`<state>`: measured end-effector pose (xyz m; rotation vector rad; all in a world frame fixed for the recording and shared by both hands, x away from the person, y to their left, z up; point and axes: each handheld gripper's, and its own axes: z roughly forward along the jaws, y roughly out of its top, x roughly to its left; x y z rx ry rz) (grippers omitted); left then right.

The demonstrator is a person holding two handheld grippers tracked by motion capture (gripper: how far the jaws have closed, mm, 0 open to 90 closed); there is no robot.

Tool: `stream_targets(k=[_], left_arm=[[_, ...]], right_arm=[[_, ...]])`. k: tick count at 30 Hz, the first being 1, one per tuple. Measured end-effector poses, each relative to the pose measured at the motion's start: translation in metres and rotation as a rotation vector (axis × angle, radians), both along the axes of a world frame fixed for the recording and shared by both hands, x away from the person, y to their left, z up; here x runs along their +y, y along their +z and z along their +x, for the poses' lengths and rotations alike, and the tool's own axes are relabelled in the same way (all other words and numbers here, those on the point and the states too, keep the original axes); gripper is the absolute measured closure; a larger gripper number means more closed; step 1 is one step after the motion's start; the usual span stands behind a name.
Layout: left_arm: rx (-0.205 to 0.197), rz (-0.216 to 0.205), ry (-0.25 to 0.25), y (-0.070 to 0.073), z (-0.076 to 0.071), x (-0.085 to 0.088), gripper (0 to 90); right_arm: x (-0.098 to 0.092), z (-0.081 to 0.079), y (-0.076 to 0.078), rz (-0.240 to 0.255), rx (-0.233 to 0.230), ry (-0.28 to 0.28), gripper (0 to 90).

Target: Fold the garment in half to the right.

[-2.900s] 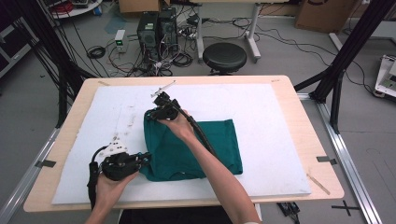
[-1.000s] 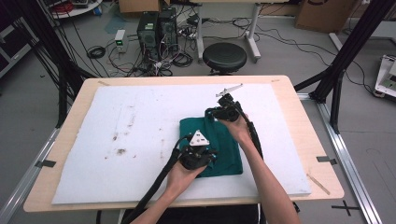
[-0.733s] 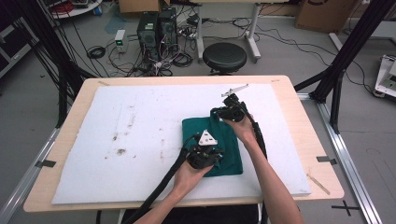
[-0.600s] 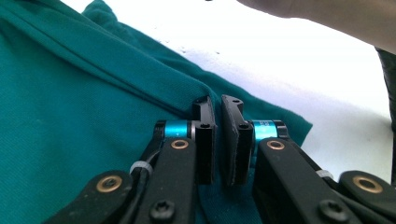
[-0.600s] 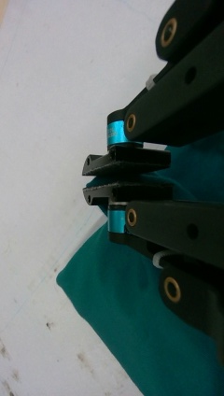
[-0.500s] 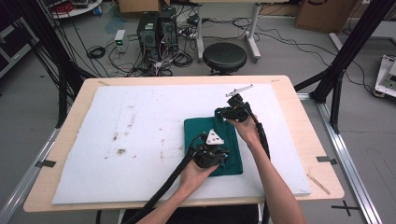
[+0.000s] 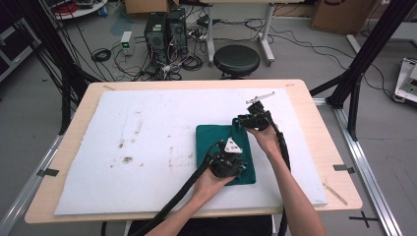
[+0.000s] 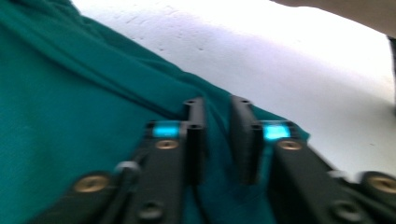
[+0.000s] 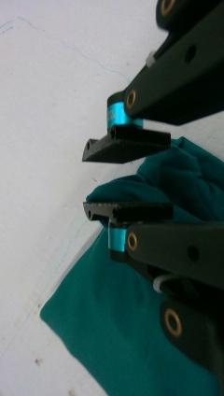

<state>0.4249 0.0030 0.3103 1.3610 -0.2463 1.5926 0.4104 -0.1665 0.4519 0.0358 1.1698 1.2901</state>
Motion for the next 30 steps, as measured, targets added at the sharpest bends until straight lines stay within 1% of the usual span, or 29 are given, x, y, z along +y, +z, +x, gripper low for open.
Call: stream_targets(k=[1,3,4,6,9,12,13,14,15,17,18,19,21,22,25,26,27,29,30], left_arm=[[-0.012,0.002,-0.003,-0.001,-0.002,0.002,64.2],[-0.024,-0.007,-0.023,-0.001,-0.008,0.01,60.4],[-0.032,-0.018,-0.037,-0.001,-0.012,0.014,59.9],[-0.064,-0.045,-0.049,0.001,-0.02,0.027,58.3],[-0.103,-0.117,-0.061,0.007,-0.032,0.048,57.2],[-0.154,-0.205,-0.054,0.019,-0.039,0.07,57.1],[-0.166,-0.232,-0.054,0.023,-0.04,0.076,57.1],[-0.176,-0.255,-0.049,0.028,-0.041,0.082,57.2],[-0.175,-0.276,-0.047,0.032,-0.041,0.088,57.4],[-0.166,-0.302,-0.053,0.039,-0.041,0.099,57.7],[-0.166,-0.309,-0.054,0.041,-0.041,0.103,57.7],[-0.161,-0.32,-0.06,0.043,-0.041,0.106,57.7],[-0.16,-0.335,-0.068,0.048,-0.041,0.112,58.1],[-0.165,-0.344,-0.07,0.05,-0.04,0.114,58.3],[-0.173,-0.36,-0.065,0.056,-0.036,0.116,62.4],[-0.167,-0.367,-0.061,0.058,-0.034,0.116,63.7],[-0.162,-0.368,-0.056,0.061,-0.031,0.116,64.5],[-0.158,-0.381,-0.039,0.065,-0.027,0.115,66.4],[-0.147,-0.383,-0.043,0.068,-0.024,0.115,66.4]], right_arm=[[-0.001,-0.002,-0.001,0.008,-0.005,0.002,64.6],[-0.003,-0.006,-0.004,0.017,-0.014,0.025,60.0],[-0.004,-0.008,-0.005,0.017,-0.019,0.036,58.6],[-0.003,-0.011,-0.008,0.017,-0.025,0.053,54.4],[-0.001,-0.013,-0.011,0.021,-0.02,0.061,51.1],[0.005,-0.011,-0.011,0.036,-0.004,0.036,43.3],[0.007,-0.009,-0.01,0.032,0.005,0.029,43.2],[0.009,-0.008,-0.01,0.036,0.014,0.02,43.7],[0.01,-0.006,-0.009,0.033,0.012,0.001,46.6],[0.012,-0.003,-0.009,0.033,0.02,-0.044,55.9],[0.012,-0.002,-0.009,0.035,0.02,-0.051,59.4],[0.01,-0.002,-0.009,0.031,0.024,-0.049,62.8],[0.006,-0.002,-0.01,0.037,0.027,-0.046,65.8],[0.003,-0.002,-0.01,0.047,0.03,-0.036,66.1],[-0.007,0.001,-0.009,0.092,0.042,-0.036,66.6],[-0.01,0.002,-0.008,0.097,0.055,-0.029,68.9],[-0.013,0.004,-0.008,0.095,0.063,-0.028,70.8],[-0.016,0.008,-0.009,0.095,0.069,-0.049,74.3],[-0.017,0.009,-0.01,0.091,0.07,-0.047,75.1]])
